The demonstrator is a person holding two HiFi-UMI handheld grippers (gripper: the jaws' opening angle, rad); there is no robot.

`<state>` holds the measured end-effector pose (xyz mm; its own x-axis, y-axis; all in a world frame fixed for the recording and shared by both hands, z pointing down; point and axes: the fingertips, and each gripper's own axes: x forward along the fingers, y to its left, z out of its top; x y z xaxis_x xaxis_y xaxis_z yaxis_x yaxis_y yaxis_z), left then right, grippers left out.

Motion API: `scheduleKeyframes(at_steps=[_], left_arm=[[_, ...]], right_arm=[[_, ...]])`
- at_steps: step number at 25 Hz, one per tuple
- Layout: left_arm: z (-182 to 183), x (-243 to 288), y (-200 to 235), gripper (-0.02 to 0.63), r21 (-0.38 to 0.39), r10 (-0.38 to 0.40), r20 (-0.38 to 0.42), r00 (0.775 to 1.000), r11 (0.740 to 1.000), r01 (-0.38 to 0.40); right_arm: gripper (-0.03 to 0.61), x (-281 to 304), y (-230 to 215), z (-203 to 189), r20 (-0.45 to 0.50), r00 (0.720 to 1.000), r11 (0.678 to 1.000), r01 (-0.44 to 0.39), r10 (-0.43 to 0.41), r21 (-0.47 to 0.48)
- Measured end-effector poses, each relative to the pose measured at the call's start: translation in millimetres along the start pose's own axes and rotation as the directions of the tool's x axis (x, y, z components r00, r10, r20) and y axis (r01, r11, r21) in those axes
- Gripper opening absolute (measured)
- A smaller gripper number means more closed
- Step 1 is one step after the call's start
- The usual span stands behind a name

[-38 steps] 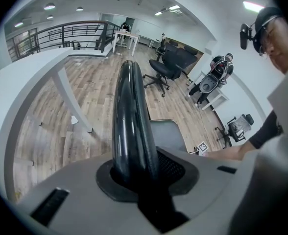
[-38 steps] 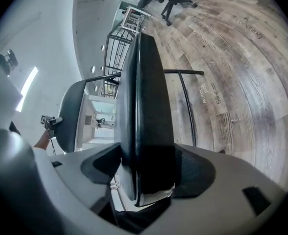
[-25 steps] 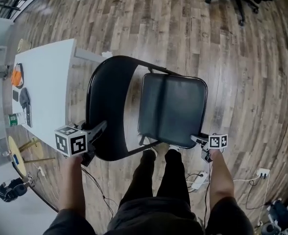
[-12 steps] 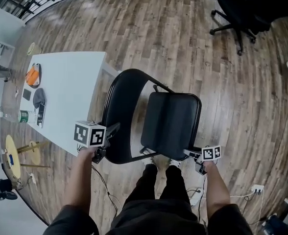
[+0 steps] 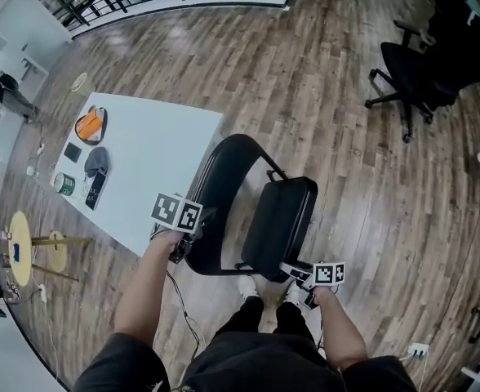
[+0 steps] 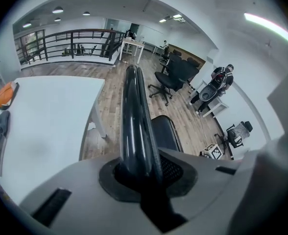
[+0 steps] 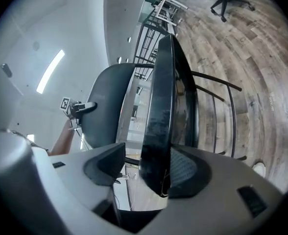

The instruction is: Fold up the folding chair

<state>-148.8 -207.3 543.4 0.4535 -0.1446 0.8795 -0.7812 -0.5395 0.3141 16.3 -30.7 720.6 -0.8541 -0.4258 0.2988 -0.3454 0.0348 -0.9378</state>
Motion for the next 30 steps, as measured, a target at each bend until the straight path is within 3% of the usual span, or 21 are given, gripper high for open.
scheduleKeyframes(at_steps=[7, 14, 30], left_arm=[[-0.4, -31.2, 26.2, 0.067, 0.019, 0.035, 0.008, 0.999, 0.999, -0.035], [-0.1, -45.2, 52.9, 0.067, 0.019, 0.053, 0.01, 0.999, 0.998, -0.053], [-5.1, -64.1, 106.4, 0.066, 0.019, 0.059, 0.014, 0.998, 0.998, -0.059]], right_arm=[[0.275, 80.1, 68.5, 3.0, -0.024, 0.997, 0.996, -0.079, 0.078, -0.044], [0.275, 143.5, 100.8, 8.0, -0.049, 0.994, 0.993, -0.104, 0.101, -0.06], [0.245, 250.4, 123.2, 9.5, -0.08, 0.997, 0.989, -0.018, 0.007, -0.146]])
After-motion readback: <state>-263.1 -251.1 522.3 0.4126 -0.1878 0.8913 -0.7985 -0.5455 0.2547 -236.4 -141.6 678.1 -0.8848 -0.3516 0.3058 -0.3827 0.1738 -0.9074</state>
